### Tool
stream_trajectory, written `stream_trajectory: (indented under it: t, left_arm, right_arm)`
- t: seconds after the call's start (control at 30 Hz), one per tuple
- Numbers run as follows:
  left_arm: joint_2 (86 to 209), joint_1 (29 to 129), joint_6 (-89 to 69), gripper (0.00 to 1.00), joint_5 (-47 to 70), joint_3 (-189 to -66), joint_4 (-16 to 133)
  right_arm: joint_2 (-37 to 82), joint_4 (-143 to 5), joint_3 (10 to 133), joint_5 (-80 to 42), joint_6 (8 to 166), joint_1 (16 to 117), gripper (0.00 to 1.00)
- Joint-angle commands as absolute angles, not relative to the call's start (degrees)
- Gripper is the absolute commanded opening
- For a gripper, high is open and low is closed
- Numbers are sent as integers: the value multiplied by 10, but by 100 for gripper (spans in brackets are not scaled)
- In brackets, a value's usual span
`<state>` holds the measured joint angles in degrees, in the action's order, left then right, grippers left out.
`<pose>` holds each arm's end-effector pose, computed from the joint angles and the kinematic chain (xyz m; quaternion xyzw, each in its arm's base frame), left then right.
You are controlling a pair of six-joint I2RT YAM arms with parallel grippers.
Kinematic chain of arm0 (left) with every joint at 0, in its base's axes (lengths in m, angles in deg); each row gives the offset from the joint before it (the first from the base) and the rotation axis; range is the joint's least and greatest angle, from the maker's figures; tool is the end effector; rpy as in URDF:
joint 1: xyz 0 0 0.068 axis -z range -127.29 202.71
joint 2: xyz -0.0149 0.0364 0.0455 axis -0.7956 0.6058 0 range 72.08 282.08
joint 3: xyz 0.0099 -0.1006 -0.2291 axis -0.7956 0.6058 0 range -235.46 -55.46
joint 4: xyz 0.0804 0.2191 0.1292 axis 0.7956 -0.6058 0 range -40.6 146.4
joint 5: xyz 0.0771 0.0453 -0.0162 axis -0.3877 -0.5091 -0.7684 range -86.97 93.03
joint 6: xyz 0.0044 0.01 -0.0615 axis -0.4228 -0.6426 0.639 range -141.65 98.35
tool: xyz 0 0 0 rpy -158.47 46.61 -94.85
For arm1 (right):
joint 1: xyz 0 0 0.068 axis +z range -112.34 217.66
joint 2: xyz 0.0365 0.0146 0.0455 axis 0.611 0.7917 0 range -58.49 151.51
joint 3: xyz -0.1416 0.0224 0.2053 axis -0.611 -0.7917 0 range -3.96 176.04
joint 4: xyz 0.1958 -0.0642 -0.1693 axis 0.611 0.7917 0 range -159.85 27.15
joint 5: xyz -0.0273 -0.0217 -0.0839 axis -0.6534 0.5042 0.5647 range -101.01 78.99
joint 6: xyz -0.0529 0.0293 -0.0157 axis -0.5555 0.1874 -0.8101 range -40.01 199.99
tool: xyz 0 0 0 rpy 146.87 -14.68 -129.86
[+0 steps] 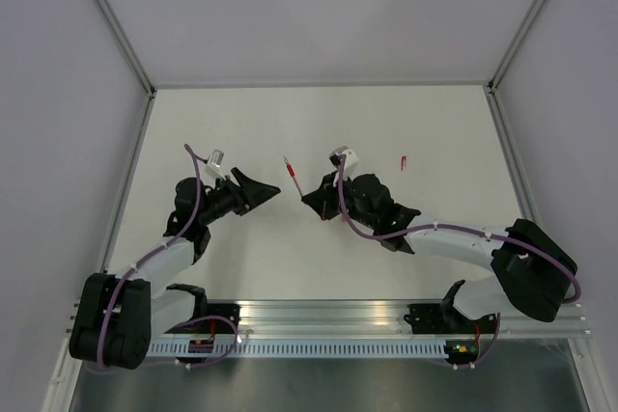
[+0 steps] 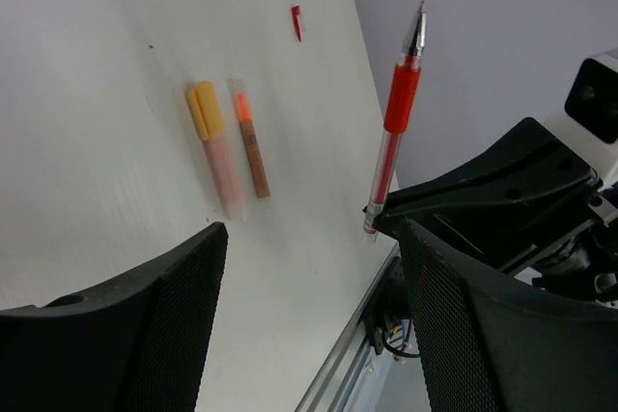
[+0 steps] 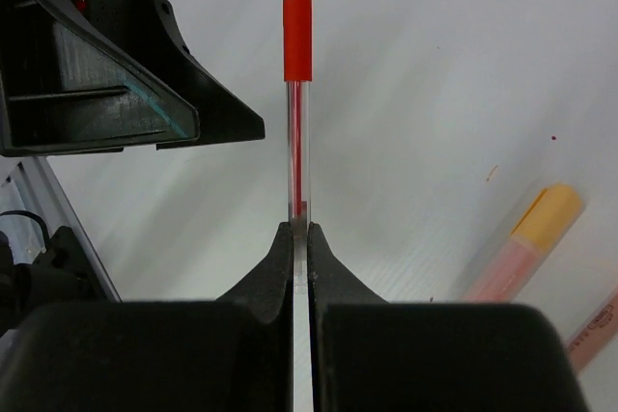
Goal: Insert the pens into the pen caps
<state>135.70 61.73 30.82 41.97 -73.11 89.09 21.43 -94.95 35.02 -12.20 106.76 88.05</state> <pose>0.2307 -0.0669 0.1652 -0.0816 0.7634 -0.5237 0.3692 0.2054 0.2498 0.1985 -0.1694 0.7796 0.3824 0.4661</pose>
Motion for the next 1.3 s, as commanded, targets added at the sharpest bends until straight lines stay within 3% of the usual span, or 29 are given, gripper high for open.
stream_trajectory:
  t: [0.0, 0.2, 0.43, 0.73, 0.83, 0.87, 0.93, 0.97, 1.1, 1.17, 1.2, 1.27]
  left_arm:
    - [1357, 631, 335, 77, 457, -728, 1003]
    - [1350, 664, 333, 81, 464, -727, 1058]
    - [1336, 695, 302, 81, 430, -738, 1017]
    - [1342, 709, 293, 73, 421, -745, 1008]
    - [1346, 713, 292, 59, 424, -750, 1013]
    - [1346, 716, 292, 50, 425, -750, 1018]
    - [1346, 720, 292, 40, 428, -751, 1021]
    - [1346, 723, 292, 28, 430, -751, 1026]
    - [1343, 729, 292, 7, 434, -753, 1025]
    - [1339, 730, 292, 2, 435, -756, 1021]
    - [1338, 729, 291, 2, 437, -757, 1013]
    - [1334, 729, 285, 2, 438, -761, 1003]
  right_arm:
    - [199, -1011, 340, -135, 1097, 880, 0]
    - [199, -1026, 336, -150, 1108, 881, 0]
    - [189, -1060, 322, -167, 1118, 885, 0]
    - [183, -1088, 320, -179, 1130, 916, 0]
    - [182, -1094, 320, -176, 1132, 928, 0]
    - [181, -1096, 319, -170, 1131, 929, 0]
    - [179, -1104, 314, -158, 1135, 935, 0]
    - [179, -1108, 312, -156, 1140, 935, 0]
    - [188, -1123, 312, -162, 1151, 937, 1]
    - [195, -1122, 315, -179, 1142, 938, 10]
    - [196, -1114, 320, -182, 1137, 938, 21]
    - [191, -1102, 324, -188, 1120, 938, 33]
